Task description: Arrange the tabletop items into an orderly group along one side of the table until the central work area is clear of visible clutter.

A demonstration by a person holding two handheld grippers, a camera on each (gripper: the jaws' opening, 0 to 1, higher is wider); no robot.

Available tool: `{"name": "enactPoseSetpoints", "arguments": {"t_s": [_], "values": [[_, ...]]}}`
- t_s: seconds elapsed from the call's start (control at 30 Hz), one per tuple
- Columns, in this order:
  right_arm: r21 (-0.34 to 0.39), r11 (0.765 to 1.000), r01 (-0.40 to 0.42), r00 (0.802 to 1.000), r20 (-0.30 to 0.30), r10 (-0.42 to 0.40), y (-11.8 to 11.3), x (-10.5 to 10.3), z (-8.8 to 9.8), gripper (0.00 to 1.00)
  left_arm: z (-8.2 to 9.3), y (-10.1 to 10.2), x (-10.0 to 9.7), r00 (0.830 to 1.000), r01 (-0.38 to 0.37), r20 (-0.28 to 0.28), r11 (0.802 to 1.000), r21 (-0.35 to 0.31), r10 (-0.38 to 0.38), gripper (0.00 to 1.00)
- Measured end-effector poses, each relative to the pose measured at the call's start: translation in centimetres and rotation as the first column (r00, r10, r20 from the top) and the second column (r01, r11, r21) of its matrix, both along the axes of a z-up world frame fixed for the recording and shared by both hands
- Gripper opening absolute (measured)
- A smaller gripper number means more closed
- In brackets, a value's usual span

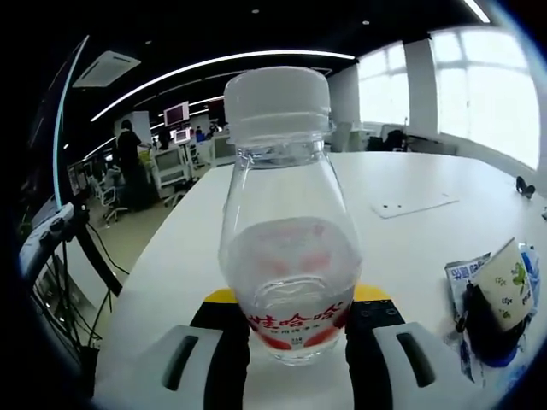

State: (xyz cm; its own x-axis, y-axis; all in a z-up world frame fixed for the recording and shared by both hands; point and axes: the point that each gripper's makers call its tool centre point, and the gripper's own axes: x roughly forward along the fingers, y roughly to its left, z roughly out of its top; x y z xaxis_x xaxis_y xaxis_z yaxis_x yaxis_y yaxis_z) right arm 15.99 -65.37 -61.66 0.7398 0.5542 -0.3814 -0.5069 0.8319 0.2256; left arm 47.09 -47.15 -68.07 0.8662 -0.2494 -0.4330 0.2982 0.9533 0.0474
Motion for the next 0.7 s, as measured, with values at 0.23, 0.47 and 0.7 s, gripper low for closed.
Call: {"name": "enactPoseSetpoints", "arguments": {"t_s": [0.23,0.47,0.7], "values": [[-0.012,1.000,-0.005,1.000,-0.007,0.005,-0.1,-0.4,0.0,0.96,0.0,0.0,-0.1,1.000,-0.010,-0.001,1.000,0.010,0.010,0.43],[-0.017,1.000,0.002,1.000,-0.006,-0.002,-0.5,-0.4,0.3,0.96,-0.6,0.1,-1.0,1.000,-0.007,-0.020,1.000,0.029,0.008,0.53],[-0.031,0.999,-0.022,1.000,0.003,0.022,0.3,-0.7,0.8,0.97,-0.6,0.5,-1.7,0.999,-0.034,-0.023,0.999,-0.007,0.034,0.58]]}}
